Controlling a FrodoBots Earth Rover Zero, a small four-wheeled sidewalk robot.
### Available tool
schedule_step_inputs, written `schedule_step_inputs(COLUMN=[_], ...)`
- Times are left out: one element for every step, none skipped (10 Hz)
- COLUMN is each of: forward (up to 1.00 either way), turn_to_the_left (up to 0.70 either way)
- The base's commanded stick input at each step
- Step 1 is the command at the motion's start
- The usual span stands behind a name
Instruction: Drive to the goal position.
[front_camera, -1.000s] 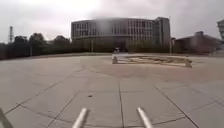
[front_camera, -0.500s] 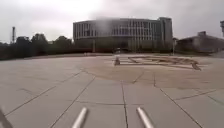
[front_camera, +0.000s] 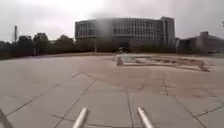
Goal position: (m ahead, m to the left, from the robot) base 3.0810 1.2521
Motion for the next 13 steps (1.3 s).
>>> schedule_step_inputs(forward=[0.70, 0.70, 0.70, 0.70, 0.70, 0.70, 0.70, 0.70, 0.70, 0.70, 0.70, 0.70, 0.70], turn_to_the_left=[0.00, 0.00, 0.00, 0.00, 0.00, 0.00, 0.00, 0.00, 0.00, 0.00, 0.00, 0.00, 0.00])
